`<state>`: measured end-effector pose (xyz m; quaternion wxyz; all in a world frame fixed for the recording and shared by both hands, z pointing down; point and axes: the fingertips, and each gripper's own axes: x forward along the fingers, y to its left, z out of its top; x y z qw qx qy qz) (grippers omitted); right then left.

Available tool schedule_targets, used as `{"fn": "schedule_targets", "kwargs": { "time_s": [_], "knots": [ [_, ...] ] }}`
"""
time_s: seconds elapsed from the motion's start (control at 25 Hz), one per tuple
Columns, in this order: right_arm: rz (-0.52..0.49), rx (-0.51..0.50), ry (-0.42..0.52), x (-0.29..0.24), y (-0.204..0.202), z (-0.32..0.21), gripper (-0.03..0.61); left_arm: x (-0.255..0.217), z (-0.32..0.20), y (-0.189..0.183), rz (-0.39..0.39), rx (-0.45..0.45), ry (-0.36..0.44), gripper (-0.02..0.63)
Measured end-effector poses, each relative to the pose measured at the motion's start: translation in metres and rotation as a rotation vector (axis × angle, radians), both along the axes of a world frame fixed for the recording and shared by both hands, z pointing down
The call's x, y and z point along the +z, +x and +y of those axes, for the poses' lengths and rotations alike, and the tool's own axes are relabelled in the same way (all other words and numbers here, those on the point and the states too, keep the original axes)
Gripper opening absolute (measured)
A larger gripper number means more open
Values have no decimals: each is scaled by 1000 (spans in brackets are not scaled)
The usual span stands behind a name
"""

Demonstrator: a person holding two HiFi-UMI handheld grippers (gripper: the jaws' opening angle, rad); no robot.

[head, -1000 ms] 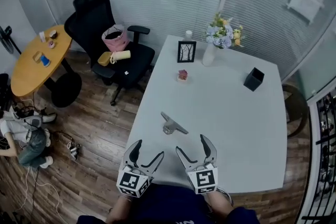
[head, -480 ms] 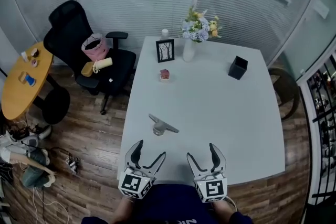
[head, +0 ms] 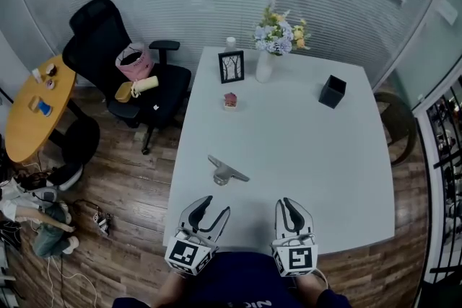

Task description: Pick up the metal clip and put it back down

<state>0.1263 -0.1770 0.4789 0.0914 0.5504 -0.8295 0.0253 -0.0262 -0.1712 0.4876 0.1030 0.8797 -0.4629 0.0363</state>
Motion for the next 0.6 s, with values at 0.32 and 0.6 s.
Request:
{"fn": "schedule_targets", "kwargs": {
  "time_s": [0.32, 0.6],
  "knots": [
    [-41, -91, -49, 2, -11, -4, 9, 1, -4, 9, 2, 21, -24, 2],
    [-39, -117, -81, 5, -19, 0, 9, -8, -2, 11, 37, 50, -15, 2]
  ]
}}
